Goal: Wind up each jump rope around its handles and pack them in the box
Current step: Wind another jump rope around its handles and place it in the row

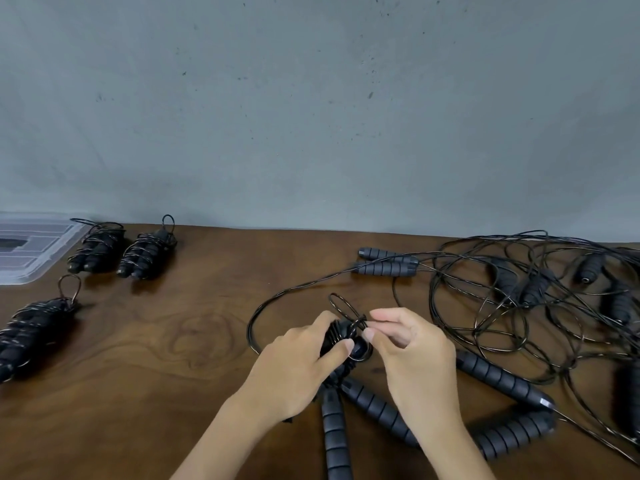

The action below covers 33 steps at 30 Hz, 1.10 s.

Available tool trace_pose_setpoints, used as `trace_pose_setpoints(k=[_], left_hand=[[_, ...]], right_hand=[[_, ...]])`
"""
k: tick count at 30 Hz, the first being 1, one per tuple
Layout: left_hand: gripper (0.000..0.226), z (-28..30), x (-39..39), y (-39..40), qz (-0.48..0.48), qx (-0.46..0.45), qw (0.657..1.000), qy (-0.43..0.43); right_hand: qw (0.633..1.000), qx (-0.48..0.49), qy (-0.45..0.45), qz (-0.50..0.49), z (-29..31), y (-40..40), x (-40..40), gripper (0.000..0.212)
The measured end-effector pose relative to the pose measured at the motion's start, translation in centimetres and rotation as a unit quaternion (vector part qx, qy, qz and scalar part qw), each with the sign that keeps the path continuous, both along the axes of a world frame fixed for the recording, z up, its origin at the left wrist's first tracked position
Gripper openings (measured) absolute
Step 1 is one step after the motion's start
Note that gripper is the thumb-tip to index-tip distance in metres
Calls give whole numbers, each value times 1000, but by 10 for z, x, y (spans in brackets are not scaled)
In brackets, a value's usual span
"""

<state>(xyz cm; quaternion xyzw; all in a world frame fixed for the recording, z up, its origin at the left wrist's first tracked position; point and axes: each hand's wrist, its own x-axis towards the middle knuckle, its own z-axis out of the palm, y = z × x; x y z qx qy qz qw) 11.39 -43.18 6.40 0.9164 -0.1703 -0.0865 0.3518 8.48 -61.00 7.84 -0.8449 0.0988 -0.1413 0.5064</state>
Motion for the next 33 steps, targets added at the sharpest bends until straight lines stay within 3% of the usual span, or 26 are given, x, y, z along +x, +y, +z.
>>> trace_pose_setpoints(k=[2,6,10,14,18,24,30,33], left_hand=[[27,-1,-1,1,1,-8,1000,5],[35,6,3,13,4,-124,990,62],[36,15,4,25,-20,-234,963,134],[34,21,5,45,-58,-254,945,199],[33,21,10,69,-38,-310,916,251],[37,20,12,109,16,-357,886,295],[32,15,17,158,23,-399,866,302],[36,12,18,188,0,-437,831,345]], right_hand=[[1000,4,-10,-2,0,4,-1,21],[991,105,3,80,6,2,-3,32],[985,43,10,166,2,1,-2,41],[962,96,37,254,4,16,5,41],[965,185,-17,188,6,51,12,34],[972,204,-75,85,-2,109,27,18],[971,220,-68,72,-3,155,41,13],[957,276,-41,85,-3,176,46,9]])
